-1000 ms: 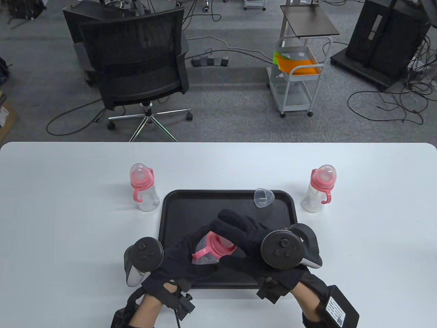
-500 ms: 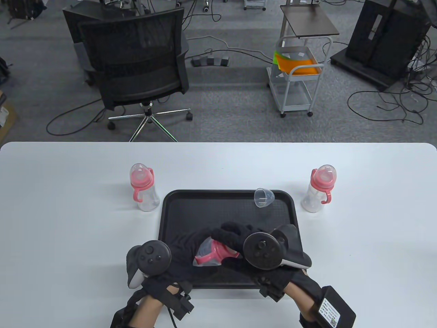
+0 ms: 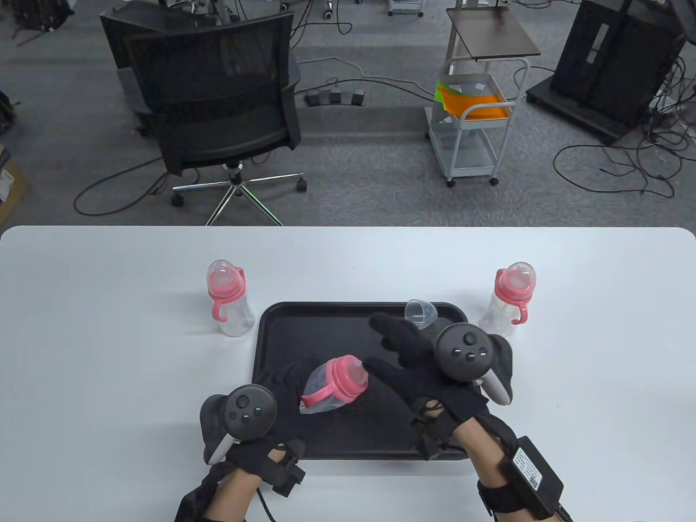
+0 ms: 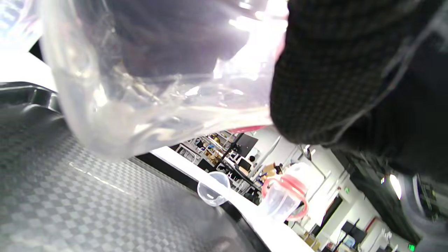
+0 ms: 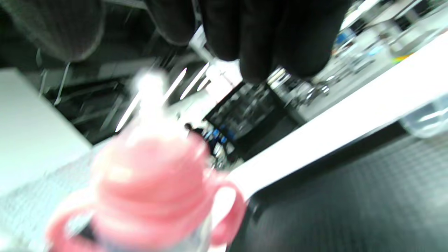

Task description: Assemble baby bottles from components

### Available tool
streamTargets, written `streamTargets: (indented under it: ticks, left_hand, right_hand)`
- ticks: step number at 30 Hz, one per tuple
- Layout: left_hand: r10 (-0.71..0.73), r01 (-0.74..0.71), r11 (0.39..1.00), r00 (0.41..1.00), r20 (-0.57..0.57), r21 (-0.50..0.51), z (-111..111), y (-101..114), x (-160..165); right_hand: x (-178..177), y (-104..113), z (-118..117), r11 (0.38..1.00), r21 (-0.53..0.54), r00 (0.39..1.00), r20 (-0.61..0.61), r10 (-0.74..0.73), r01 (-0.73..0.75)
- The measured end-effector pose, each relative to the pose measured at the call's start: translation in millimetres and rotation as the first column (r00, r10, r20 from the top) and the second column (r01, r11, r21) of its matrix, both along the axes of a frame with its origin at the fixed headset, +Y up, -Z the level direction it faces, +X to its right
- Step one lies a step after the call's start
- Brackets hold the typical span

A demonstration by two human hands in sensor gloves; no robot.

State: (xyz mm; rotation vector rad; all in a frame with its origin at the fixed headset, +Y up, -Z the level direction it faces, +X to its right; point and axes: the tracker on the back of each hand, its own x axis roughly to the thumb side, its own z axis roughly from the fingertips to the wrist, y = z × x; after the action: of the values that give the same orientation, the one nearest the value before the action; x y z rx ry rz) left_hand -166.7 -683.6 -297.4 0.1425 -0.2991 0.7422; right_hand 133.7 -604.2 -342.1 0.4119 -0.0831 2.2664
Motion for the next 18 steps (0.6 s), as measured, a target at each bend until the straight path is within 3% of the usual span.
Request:
streamTargets:
  ticks: [2, 5, 8, 12, 16, 18]
  left_hand:
    - [0.049, -0.049, 0.999, 0.999, -0.015, -0.02, -2.7, -2.2, -6.6]
    - [0.09, -0.092, 0.995, 0.995, -0.045, -0.034, -4.8, -3.3, -13.4]
    - [0.117, -0.118, 0.993, 0.992, -0.037, -0.032, -4.6, -3.1, -15.0]
    - [0.106, -0.106, 0.994, 0.994, -0.024, -0.019, -2.9, -0.1, -14.3]
    - [0.088, -0.088, 0.996, 0.996, 0.001, -0.027, -4.0, -2.4, -11.3]
    - [0.076, -0.076, 0.997, 0.997, 0.003, -0.025, -4.1, -2.7, -10.2]
  right_hand:
    - [12.5, -6.2, -11.5, 0.997, -0.02, 0.995, 0.071, 0.07, -0.069]
    - [15.0, -32.9, -36.8, 0.97, -0.11, 0.965, 0.123, 0.23, -0.217]
    - [5.8, -59.7, -66.5, 0.899, -0.188, 0.89, 0.164, 0.426, -0.396]
    - [-10.2, -92.4, -102.4, 0.753, -0.265, 0.738, 0.173, 0.652, -0.603]
    - [-24.2, -114.4, -130.3, 0.551, -0.325, 0.504, 0.223, 0.835, -0.769]
    - [-26.5, -119.9, -138.6, 0.509, -0.346, 0.474, 0.186, 0.86, -0.788]
